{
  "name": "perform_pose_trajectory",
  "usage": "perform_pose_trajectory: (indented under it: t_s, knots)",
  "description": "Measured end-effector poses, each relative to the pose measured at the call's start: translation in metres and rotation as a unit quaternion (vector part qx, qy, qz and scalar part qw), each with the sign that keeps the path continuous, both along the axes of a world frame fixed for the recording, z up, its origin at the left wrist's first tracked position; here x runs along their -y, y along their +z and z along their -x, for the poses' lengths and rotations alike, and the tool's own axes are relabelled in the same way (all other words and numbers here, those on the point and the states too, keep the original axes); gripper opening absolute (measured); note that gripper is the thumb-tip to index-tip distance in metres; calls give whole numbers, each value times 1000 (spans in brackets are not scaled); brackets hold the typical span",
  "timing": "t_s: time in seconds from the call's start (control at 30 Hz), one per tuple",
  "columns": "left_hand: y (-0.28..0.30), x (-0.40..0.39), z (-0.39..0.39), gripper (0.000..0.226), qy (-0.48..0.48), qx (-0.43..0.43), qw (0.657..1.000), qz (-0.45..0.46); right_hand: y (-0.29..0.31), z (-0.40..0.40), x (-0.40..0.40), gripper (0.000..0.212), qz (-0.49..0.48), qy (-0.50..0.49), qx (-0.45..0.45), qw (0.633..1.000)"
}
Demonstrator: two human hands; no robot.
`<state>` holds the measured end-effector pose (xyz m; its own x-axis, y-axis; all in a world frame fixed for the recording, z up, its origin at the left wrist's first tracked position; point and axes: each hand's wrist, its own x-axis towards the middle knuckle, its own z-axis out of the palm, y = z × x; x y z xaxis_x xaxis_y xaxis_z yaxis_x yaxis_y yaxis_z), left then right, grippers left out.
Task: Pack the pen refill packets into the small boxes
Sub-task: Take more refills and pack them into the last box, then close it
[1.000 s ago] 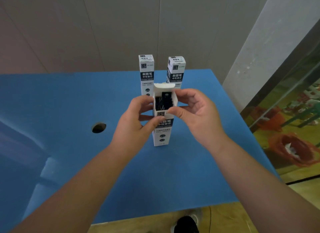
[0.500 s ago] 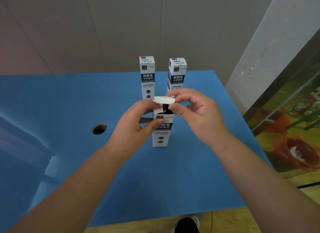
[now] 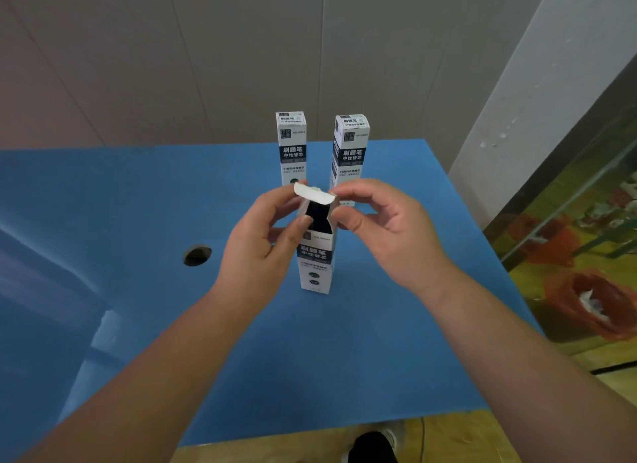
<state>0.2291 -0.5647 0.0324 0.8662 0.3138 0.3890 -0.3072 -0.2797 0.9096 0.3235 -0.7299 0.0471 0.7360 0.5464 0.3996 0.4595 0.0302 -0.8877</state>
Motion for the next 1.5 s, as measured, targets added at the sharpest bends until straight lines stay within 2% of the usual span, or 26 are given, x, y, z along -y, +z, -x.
perform_pose_trajectory:
  t_s: [0.1,0.27,0.4,0.6,0.8,1.03,1.13,1.2,1.27,1.33,1.43,1.5]
  knots:
    - [-1,1,0,37,6,5,1000,14,1,2,0,16,-4,8,6,1000]
    - [1,2,-2,56,20,4,1000,-7,4,3,0,15,-3,10,5,1000]
    - [0,-2,-4,37,15,4,999,-31,3,0,0,10,8,-5,0,1000]
    - [-6,-9,-8,37,10,22,999,-44,-2,3,-3,16,2,1,18,1000]
    - [-5,-16,-10,23,22,34,996,-84,-5,0,-4,13,20,-9,53,998]
    - [-10,-15,-11,14,-20,49,989,-140,-16,-3,4,17,85,-7,174,981]
    - [-13,-15,-12,17,-25,45,987,-155,-17,-3,5,20,113,-17,190,975]
    - [-12,-11,-12,30,-24,13,991,-131,-21,1,4,24,113,-18,143,983]
    - [-14,-9,-10,56,-35,-55,996,-69,-29,9,5,42,77,-18,31,996]
    - [-22,-10,-10,70,-56,-134,988,-46,-41,14,6,49,59,-30,-52,996]
    - [-42,-14,-9,61,-67,-220,968,-104,-67,16,9,39,139,-55,-85,985]
    - [-51,-12,-10,55,-63,-246,962,-103,-80,14,10,29,180,-52,-109,976]
